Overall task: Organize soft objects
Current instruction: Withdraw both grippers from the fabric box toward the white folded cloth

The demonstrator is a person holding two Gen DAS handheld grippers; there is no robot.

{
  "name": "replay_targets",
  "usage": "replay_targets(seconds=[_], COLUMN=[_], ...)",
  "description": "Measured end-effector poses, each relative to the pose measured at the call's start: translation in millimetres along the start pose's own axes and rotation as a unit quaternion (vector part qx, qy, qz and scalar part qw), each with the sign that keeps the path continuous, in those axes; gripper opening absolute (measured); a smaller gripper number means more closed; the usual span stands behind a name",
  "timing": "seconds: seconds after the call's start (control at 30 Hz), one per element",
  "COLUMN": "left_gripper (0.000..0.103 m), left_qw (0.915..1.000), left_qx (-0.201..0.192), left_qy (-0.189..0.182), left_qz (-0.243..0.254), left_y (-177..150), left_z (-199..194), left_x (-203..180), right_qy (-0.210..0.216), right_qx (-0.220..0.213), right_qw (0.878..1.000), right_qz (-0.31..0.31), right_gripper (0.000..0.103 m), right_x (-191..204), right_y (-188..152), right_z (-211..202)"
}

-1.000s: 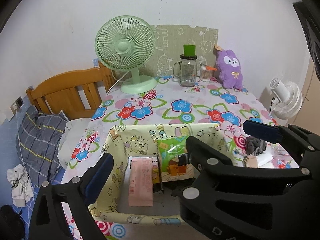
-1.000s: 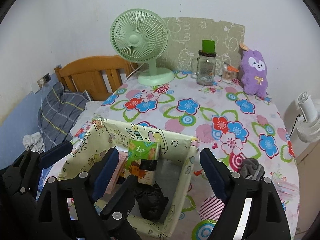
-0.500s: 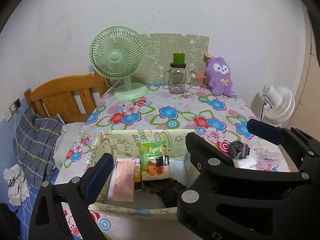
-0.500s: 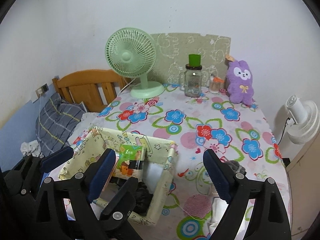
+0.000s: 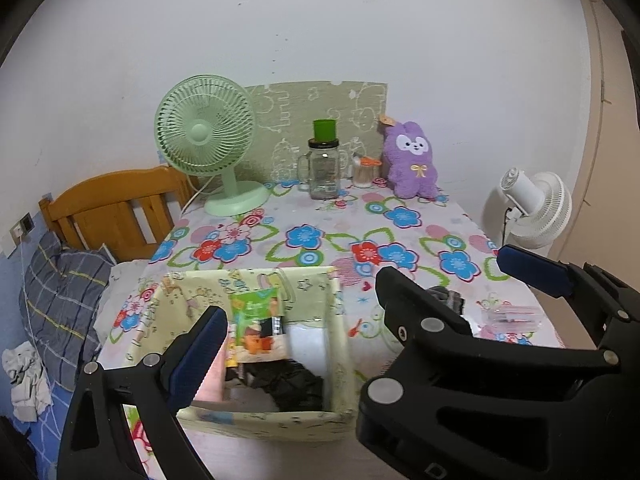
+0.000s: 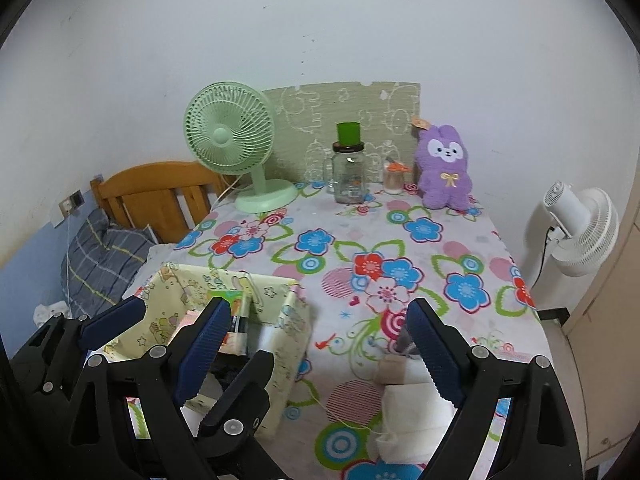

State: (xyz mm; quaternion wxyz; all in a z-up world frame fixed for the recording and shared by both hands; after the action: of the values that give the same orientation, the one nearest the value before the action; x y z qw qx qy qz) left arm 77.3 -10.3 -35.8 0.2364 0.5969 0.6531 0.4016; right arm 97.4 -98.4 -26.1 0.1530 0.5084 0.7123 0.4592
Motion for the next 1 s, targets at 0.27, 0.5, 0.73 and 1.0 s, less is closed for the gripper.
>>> replay_targets(seconds=[0.27, 0.5, 0.73, 1.0], left_gripper=[0.099, 0.099, 0.099, 0.099], left_qw=[0.9999, 0.9996, 0.9991, 0.9982], left_qx=[0.002, -0.006, 0.002, 0.019], left_qy=[-0.015, -0.024, -0.040, -0.053], left_qz=[0.003, 0.010, 0.015, 0.020], left_y=[-11.8, -21.5, -32.3, -44.6], left_z=[-1.8, -8.2, -3.7, 7.6], left_x=[-26.8, -50.8, -74.3, -98.9], right_qy=[-0.016, -0.020, -0.033, -0.042], right_qx=[0.001, -0.010, -0.007, -0.002], right_qw=[1.000, 1.000, 0.999, 0.999], right_qz=[-0.002, 0.002, 0.011, 0.028], right_gripper=[0.091, 0.091, 0.091, 0.087], right_x=[-22.3, -41.4, -62.2, -88.3], right_y=[-12.9, -27.7, -41.5, -58.6], right_z=[-13.3, -25.8, -31.7, -32.4])
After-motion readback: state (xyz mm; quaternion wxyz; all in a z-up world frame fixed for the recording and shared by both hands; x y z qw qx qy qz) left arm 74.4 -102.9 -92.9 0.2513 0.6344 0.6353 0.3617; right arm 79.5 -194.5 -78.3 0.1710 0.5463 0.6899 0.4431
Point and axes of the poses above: each gripper's, at about its wrist camera, not at the fingertips, and z roughly the way its jaws point, x to its left, y to its top, the point moved 1 cm from there along z, roughly the way its jaws point, and after that the axes turned 15 degrees about y, right-handed, at the moved point
